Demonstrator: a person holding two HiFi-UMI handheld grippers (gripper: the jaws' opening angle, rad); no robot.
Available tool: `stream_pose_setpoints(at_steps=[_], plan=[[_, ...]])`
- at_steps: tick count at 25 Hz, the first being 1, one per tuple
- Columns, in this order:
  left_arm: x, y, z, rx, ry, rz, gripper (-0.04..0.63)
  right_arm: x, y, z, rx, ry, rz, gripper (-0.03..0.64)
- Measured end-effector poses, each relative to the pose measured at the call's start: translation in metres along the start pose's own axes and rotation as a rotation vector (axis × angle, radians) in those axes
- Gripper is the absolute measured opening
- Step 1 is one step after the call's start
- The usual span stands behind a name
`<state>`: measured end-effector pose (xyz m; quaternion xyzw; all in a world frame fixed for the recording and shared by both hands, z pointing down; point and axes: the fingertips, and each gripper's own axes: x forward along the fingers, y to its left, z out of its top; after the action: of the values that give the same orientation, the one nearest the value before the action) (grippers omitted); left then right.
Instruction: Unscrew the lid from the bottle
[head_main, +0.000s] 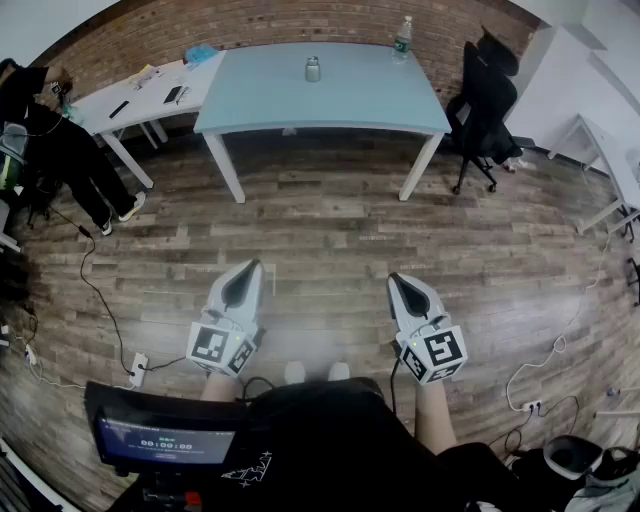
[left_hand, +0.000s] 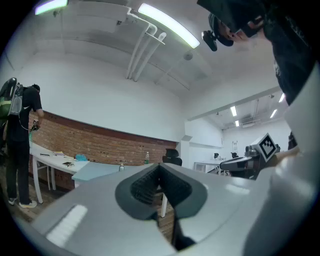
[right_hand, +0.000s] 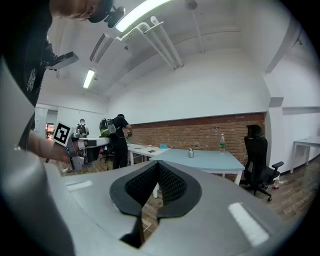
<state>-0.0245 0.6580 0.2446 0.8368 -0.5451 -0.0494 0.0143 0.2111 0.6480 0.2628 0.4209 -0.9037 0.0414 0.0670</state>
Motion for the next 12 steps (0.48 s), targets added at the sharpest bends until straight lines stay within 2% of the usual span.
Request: stream_pose_setpoints(at_steps=[12], plan=[[0.001,-0.012,0.002,-0.003,-0.009,-0.005,0.0,-0.007,-0.003,-0.002,0.007,0.001,0.013,0.002]])
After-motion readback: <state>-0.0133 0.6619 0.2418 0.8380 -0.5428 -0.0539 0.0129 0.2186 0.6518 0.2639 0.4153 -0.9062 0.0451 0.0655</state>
